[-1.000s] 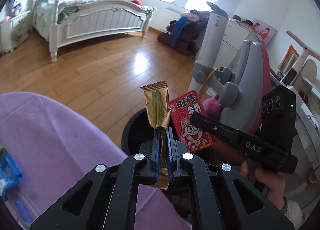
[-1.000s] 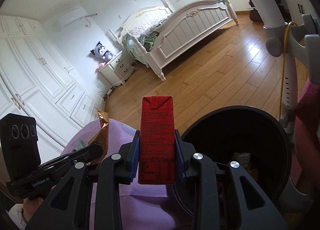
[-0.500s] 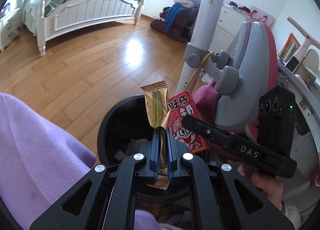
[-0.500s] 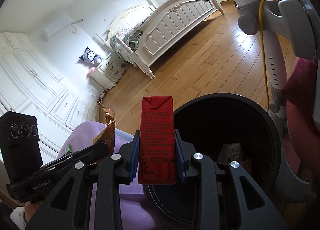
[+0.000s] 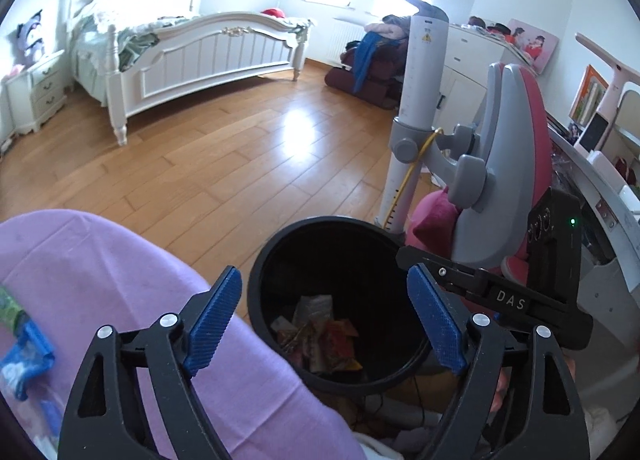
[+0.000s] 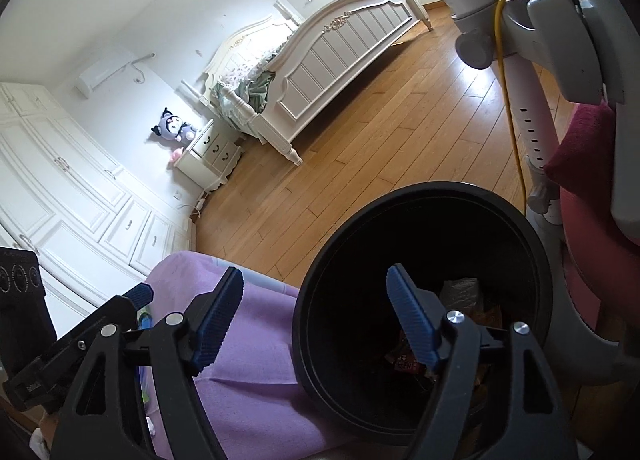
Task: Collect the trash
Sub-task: 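Open both grippers to drop the wrapper and juice box into the bin, then move both tools back over the table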
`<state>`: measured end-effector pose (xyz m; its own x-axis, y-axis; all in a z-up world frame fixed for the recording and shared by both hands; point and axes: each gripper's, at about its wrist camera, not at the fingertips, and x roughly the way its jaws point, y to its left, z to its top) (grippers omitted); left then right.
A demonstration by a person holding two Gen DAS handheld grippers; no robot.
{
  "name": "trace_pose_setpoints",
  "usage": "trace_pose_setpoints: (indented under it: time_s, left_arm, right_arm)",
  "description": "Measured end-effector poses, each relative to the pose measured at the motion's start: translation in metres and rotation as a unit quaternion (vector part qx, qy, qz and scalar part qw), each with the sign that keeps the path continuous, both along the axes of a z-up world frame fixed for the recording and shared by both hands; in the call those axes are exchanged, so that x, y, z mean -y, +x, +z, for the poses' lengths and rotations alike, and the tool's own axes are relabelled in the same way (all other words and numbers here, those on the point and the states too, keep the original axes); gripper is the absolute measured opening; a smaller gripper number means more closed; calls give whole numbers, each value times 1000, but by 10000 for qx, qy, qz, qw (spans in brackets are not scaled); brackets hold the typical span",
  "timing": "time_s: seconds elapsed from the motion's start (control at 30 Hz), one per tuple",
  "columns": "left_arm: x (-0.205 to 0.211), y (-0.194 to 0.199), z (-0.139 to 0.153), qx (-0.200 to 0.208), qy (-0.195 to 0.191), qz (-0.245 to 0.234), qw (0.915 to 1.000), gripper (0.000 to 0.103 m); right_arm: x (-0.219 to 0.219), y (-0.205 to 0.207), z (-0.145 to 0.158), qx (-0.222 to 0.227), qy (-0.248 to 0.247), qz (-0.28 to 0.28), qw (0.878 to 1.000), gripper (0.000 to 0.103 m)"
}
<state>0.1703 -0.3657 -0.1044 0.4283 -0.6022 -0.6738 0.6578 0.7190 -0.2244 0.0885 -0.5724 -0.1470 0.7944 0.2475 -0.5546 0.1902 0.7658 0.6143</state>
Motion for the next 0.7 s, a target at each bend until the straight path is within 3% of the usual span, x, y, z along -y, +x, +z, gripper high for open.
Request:
trace_pose_setpoints:
  time_s: [0.37,0.7]
  left_arm:
    - [-152,-11,28,153,-93,1099,9938,84]
    - [-321,-33,15,190,503,2296,9718,84]
  right_arm:
    - [-98,25,31,60,-373,1077,9935,74]
    - [-215,44,51,54,-863,2338,9684,74]
